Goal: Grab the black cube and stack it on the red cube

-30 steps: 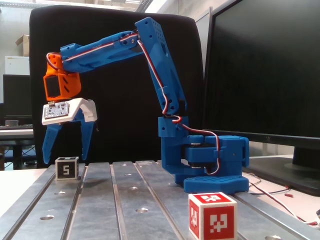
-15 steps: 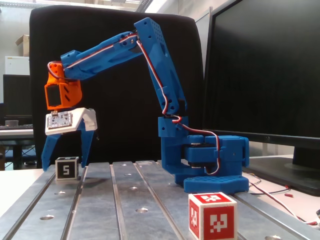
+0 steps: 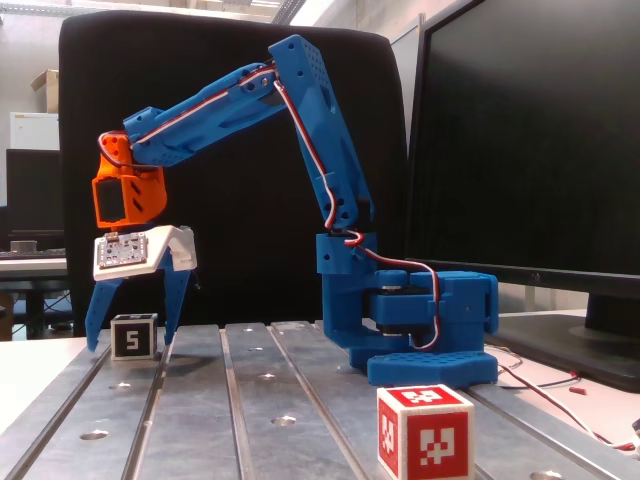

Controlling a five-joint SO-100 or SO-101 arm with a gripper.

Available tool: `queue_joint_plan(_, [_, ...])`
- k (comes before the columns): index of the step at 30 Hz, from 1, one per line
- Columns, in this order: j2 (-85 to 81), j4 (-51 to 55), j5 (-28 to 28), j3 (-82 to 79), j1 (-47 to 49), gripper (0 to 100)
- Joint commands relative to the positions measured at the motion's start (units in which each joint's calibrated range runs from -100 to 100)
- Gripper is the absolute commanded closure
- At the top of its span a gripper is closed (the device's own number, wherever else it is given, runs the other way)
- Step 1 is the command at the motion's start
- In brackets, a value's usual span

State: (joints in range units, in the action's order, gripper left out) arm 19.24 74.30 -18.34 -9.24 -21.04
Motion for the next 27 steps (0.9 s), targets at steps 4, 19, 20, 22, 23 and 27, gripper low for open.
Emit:
queue_joint_plan(4, [-0.3,-0.1,-0.2,0.2,-0.1,69])
queue_joint_plan(19, [-0.3,-0.1,-0.2,0.2,0.0,78])
queue_joint_plan(20, [-0.3,-0.1,-0.2,0.2,0.0,79])
queue_joint_plan(22, [-0.3,-0.1,-0.2,0.2,0.0,79])
queue_joint_plan(23, [-0.3,-0.1,-0.2,0.2,0.0,79])
queue_joint_plan(27, [-0.4,-0.1,-0.2,0.2,-0.1,79])
